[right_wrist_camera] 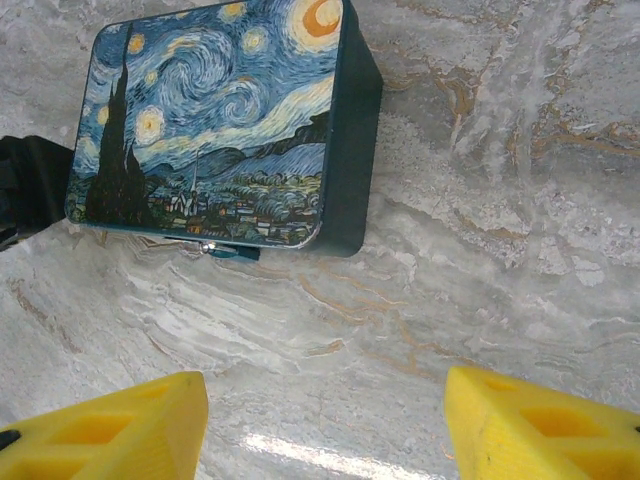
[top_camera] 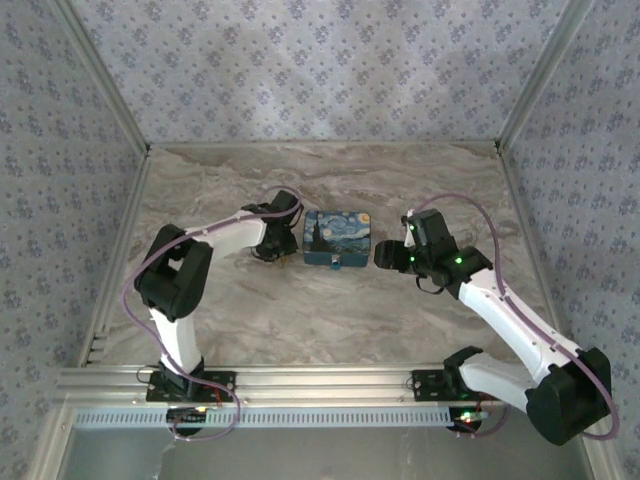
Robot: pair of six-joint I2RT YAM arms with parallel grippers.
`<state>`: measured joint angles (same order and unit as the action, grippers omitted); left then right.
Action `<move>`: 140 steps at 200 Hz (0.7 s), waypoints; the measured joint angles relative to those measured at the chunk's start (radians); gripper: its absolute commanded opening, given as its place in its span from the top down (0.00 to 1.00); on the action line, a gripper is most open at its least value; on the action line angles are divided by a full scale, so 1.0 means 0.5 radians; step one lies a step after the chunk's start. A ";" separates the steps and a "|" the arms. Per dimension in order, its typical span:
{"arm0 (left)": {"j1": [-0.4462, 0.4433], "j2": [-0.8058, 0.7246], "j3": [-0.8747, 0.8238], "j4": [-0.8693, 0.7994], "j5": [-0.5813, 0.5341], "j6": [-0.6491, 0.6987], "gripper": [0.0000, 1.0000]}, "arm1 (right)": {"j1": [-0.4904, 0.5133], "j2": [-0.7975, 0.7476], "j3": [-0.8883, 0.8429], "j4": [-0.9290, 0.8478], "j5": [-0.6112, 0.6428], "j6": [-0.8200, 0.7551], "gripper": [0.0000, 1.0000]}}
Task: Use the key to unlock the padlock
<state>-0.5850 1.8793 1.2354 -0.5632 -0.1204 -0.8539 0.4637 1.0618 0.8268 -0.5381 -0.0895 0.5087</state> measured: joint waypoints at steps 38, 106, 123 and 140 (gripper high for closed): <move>-0.008 0.046 0.014 -0.041 -0.005 -0.010 0.68 | -0.002 0.000 0.000 -0.011 0.000 0.006 0.34; -0.022 0.055 0.037 -0.051 -0.045 -0.018 1.00 | -0.011 0.001 -0.009 -0.011 -0.001 0.015 0.35; -0.021 0.055 0.037 -0.046 -0.045 -0.008 1.00 | -0.015 0.000 -0.013 -0.011 0.000 0.021 0.35; -0.021 0.052 0.035 -0.042 -0.046 0.008 1.00 | -0.015 -0.008 -0.019 -0.010 0.000 0.024 0.35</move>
<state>-0.5957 1.9053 1.2530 -0.5842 -0.1432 -0.8501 0.4561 1.0576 0.8173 -0.5430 -0.0895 0.5205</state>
